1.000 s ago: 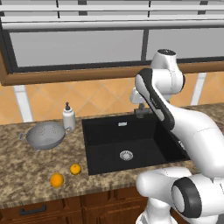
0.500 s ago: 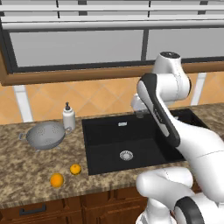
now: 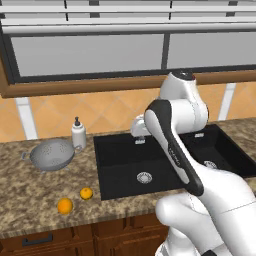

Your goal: Put the colander in the sink, put the orange, tangerine in the colander, and turn on the sink faucet and pour water over the colander.

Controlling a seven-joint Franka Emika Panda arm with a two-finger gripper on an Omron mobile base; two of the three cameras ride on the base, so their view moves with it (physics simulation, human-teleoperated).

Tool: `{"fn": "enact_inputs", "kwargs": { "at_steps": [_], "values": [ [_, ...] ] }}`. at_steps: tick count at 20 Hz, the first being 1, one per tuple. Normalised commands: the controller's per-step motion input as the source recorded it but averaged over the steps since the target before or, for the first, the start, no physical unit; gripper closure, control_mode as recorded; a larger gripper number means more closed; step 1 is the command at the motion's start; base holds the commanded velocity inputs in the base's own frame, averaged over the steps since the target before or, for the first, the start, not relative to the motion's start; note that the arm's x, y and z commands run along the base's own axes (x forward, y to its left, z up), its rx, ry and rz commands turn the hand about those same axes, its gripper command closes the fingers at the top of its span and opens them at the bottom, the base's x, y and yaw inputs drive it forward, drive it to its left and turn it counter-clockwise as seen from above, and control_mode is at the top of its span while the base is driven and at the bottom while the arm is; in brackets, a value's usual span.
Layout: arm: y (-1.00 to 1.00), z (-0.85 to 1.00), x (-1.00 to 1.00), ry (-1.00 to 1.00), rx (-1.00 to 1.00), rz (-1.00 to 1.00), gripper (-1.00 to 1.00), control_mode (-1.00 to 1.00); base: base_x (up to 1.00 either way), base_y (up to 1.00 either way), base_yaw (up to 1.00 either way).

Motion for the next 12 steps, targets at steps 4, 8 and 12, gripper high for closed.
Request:
{"fn": "enact_inputs", "kwargs": {
  "at_steps": [4,8,12],
  "values": [
    [1.00,-0.06,0.25,-0.05,0.24,0.00,-1.00,-1.00,0.00,0.00,0.00],
    [0.97,-0.13,0.56,-0.01,0.21,-0.02,-1.00,-1.00,0.00,0.00,0.00],
    [0.57,-0.34,0.32,0.00,0.12,-0.02,-1.00,-1.00,0.00,0.00,0.00]
  ]
}}
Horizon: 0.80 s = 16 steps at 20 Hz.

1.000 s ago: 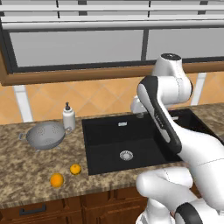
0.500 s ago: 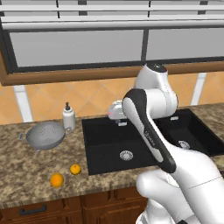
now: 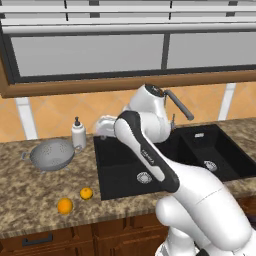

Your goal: Put the colander in the sink, put the orange, tangerine in the colander, and turn on the sink faucet and pour water over the colander.

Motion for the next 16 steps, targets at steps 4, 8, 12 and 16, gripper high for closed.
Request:
{"fn": "enact_inputs", "kwargs": {
  "at_steps": [4,8,12,16],
  "values": [
    [0.72,-0.38,0.68,0.09,0.01,-0.02,-1.00,-1.00,0.00,0.00,0.00],
    [1.00,-0.41,0.77,0.20,-0.03,-0.04,-1.00,-1.00,0.00,0.00,0.00],
    [0.73,-0.35,0.69,0.20,-0.02,-0.04,-1.00,-1.00,0.00,0.00,0.00],
    [0.14,-0.09,0.26,0.14,0.00,-0.01,-1.00,-1.00,0.00,0.00,0.00]
  ]
}}
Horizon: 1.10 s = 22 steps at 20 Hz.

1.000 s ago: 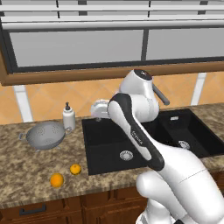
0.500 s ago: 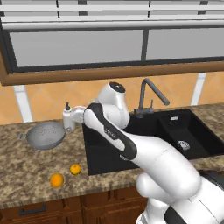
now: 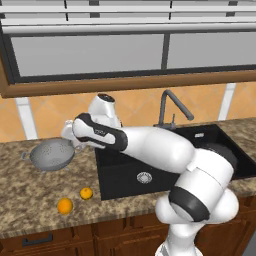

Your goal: Put the colander in the sink, put the orange, tangerine in the colander, and turn on the sink faucet and pour water over the colander.

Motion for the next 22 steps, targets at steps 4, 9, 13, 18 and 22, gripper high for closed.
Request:
{"fn": "enact_inputs", "kwargs": {
  "at_steps": [4,9,13,18,22],
  "values": [
    [0.00,-0.21,0.32,0.10,-0.06,-0.03,-1.00,-1.00,0.00,0.00,0.00],
    [0.00,-0.43,0.28,0.13,-0.08,-0.01,-1.00,-1.00,0.00,0.00,0.00],
    [0.10,-0.28,0.15,0.07,-0.02,0.00,-1.00,-1.00,0.00,0.00,0.00],
    [0.18,-0.28,0.20,0.01,0.00,0.00,-1.00,-1.00,0.00,0.00,0.00],
    [0.31,-0.33,0.27,0.00,0.00,0.00,-1.00,-1.00,0.00,0.00,0.00]
  ]
}}
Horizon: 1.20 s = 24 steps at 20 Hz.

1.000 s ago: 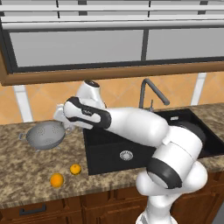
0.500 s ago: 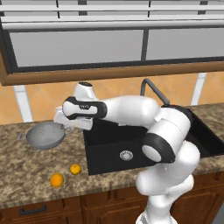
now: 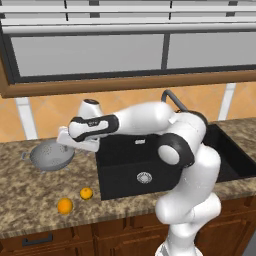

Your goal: Put the colander in the sink, put the orange, tangerine in the colander, and turn on the sink faucet and pour water over the colander.

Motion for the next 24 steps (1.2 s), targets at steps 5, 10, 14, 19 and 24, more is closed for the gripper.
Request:
{"fn": "enact_inputs", "kwargs": {
  "at_steps": [5,10,14,19,24],
  "values": [
    [0.28,-0.35,0.36,0.00,-0.03,0.00,-1.00,-1.00,0.00,0.00,0.00],
    [0.12,-0.21,0.43,0.00,-0.10,-0.03,-1.00,-1.00,0.00,0.00,0.00],
    [0.18,-0.15,0.40,0.00,-0.02,-0.04,-1.00,-1.00,0.00,0.00,0.00],
    [0.12,-0.18,0.11,0.05,-0.02,-0.01,1.00,-1.00,0.00,0.00,0.00],
    [0.00,0.00,-0.01,0.00,0.00,0.00,1.00,-1.00,0.00,0.00,0.00]
  ]
}}
